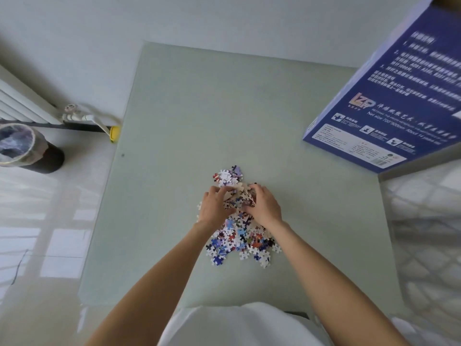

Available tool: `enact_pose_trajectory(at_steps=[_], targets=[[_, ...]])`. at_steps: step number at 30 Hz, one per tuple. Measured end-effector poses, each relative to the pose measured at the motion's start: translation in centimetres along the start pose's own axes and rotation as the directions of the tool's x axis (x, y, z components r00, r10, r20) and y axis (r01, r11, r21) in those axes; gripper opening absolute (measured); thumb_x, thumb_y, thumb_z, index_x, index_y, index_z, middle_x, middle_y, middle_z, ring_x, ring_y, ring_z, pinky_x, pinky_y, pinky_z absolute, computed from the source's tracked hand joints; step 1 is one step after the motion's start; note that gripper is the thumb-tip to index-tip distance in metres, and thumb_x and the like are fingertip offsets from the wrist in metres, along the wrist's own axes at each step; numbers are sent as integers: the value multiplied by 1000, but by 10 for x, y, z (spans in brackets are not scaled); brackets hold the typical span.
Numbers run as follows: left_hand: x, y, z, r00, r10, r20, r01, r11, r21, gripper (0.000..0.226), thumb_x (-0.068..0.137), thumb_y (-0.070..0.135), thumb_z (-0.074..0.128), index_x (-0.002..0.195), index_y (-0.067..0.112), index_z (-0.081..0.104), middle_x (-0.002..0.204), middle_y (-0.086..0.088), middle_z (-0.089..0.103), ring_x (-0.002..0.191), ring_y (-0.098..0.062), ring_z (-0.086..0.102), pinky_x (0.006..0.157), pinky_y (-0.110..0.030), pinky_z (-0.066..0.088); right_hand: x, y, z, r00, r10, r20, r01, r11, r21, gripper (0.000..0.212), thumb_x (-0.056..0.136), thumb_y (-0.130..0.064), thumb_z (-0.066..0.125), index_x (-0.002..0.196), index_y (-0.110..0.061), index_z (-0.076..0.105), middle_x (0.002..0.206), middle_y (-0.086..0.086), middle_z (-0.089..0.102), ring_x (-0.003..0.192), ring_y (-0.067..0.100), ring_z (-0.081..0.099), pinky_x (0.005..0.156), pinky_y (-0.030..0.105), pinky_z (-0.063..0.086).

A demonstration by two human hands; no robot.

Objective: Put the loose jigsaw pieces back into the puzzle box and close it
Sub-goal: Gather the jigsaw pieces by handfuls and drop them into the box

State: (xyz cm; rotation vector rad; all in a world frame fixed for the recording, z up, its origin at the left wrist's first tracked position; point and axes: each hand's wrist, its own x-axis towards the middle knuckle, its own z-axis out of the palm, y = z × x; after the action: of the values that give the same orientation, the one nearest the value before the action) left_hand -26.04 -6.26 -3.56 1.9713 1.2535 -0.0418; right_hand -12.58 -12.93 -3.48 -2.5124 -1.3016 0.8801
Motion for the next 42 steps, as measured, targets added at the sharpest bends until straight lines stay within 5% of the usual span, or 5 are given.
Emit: enact_pose_trajectory(at_steps=[6,20,29,36,42], targets=[[6,-5,-10,996,63,-59,-67,996,-59,43,81,22,70,122,25,57,118,-6,56,96,-21,57,87,-27,43,2,1,-3,994,-80,-72,74,993,-93,37,84,-32,66,117,-19,53,119,-4,57,97,14,58,74,24,48],[0,-9,-26,991,49,-126,-66,989,-135,31,83,17,68,114,21,66,103,0,71,84,-13,68,83,-23,52,4,-7,-5,964,-212,-163,194,974,-116,31,86,-23,65,116,-18,62,106,0,68,81,14,64,68,22,49],[-19,1,-35,974,18,-224,-49,989,-137,31,83,20,68,114,21,66,93,0,73,70,-12,67,68,-15,47,-6,3,-44,942,-295,-161,282,955,-96,20,90,-23,61,109,-17,64,100,-2,71,49,-1,42,54,14,35],[-35,45,-49,961,39,-275,-82,986,-148,32,81,24,71,112,21,67,90,-2,73,63,-8,66,65,-16,48,-32,16,-97,936,-316,-155,335,935,116,19,88,-28,64,106,-22,66,96,-12,68,34,2,38,52,18,44],[-23,150,-85,887,260,-381,-343,924,-167,28,78,25,74,105,25,71,94,5,72,82,0,66,67,-10,47,-59,37,-233,911,-258,-323,398,757,519,12,85,-19,69,91,-29,65,91,-1,66,65,6,63,59,28,58]])
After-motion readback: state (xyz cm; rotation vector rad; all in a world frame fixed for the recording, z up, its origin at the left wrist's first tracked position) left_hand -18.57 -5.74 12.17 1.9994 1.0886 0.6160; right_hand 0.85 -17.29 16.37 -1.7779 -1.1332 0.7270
